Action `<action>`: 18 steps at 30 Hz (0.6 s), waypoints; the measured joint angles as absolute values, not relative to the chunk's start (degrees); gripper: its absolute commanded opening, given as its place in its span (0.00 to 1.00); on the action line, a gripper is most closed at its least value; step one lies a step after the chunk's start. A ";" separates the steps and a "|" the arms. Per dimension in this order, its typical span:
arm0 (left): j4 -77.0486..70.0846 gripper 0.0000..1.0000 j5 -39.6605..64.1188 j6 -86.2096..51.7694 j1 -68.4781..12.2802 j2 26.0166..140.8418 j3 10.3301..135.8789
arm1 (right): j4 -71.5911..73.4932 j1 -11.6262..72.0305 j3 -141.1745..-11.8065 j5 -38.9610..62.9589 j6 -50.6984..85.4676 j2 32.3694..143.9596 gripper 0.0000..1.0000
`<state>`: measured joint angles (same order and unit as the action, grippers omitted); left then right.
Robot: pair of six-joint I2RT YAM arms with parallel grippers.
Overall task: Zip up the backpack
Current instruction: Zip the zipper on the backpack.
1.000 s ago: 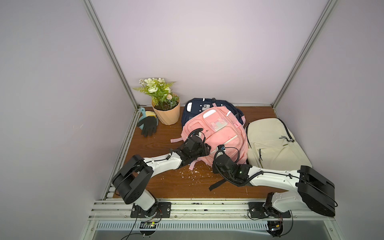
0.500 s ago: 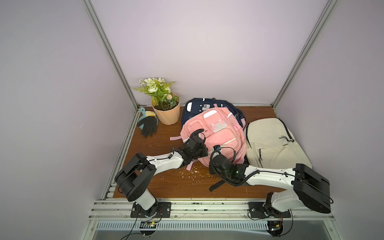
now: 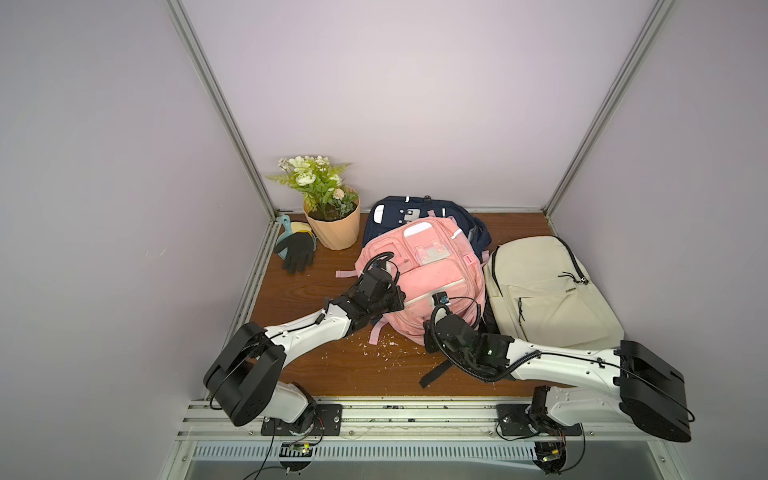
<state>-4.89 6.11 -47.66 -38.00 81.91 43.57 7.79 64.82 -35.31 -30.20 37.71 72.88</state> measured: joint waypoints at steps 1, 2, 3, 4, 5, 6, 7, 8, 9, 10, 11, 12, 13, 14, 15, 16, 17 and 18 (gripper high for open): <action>-4.86 0.02 6.15 -47.66 -38.00 81.69 43.38 | 7.73 64.82 -35.31 -30.22 37.67 72.84 0.00; -4.91 0.08 6.13 -47.68 -38.00 81.45 43.07 | 7.60 64.82 -35.31 -30.26 37.58 72.86 0.00; -4.95 0.18 6.17 -47.79 -37.95 81.14 42.63 | 7.38 64.82 -35.31 -30.30 37.45 72.86 0.00; -5.15 0.28 6.13 -47.81 -37.93 80.77 42.00 | 7.25 64.82 -35.31 -30.24 37.34 72.86 0.00; -5.34 0.38 5.93 -47.83 -37.91 80.18 41.15 | 7.22 64.84 -35.31 -30.09 37.15 72.88 0.00; -5.34 0.45 5.08 -47.94 -37.87 79.29 40.03 | 7.11 64.88 -35.31 -29.98 36.77 72.90 0.00; -5.28 0.51 4.49 -48.45 -37.82 78.48 39.03 | 6.85 64.86 -35.31 -29.82 36.42 72.97 0.00; -5.02 0.56 3.62 -48.71 -37.87 77.54 37.93 | 6.68 64.88 -35.31 -29.65 35.92 73.30 0.00; -4.75 0.59 2.63 -49.17 -38.13 76.75 37.12 | 6.83 64.93 -35.31 -29.36 35.46 73.78 0.00; -4.73 0.61 2.24 -49.69 -38.57 76.25 36.67 | 7.11 65.06 -35.31 -29.23 35.11 74.30 0.00; -4.86 0.63 1.87 -50.24 -39.42 75.70 36.21 | 7.53 65.45 -35.33 -29.10 34.59 75.00 0.00; -5.32 0.64 1.91 -50.89 -40.36 75.13 35.70 | 7.99 65.87 -35.38 -28.95 34.13 75.81 0.00; -5.93 0.65 1.91 -51.44 -41.10 74.59 35.16 | 8.27 66.28 -35.48 -28.77 33.80 76.53 0.00; -6.83 0.65 2.04 -52.23 -41.93 73.93 34.35 | 8.56 66.65 -35.68 -28.58 33.52 77.38 0.00; -7.84 0.65 2.28 -53.01 -42.63 73.43 33.47 | 8.88 66.89 -35.81 -28.38 33.32 78.08 0.00; -8.34 0.65 2.37 -53.60 -43.03 73.08 32.91 | 9.17 67.11 -36.01 -28.23 33.15 78.61 0.00; -8.99 0.66 2.37 -54.35 -43.44 72.77 32.18 | 9.61 67.40 -36.12 -28.16 32.97 79.05 0.00; -9.19 0.66 2.37 -54.98 -43.75 72.60 31.68 | 9.96 67.70 -36.16 -28.16 32.91 79.24 0.00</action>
<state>-9.19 2.37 -54.98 -43.75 72.60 31.68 9.96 67.70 -36.16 -28.16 32.91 79.24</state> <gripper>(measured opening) 0.655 0.086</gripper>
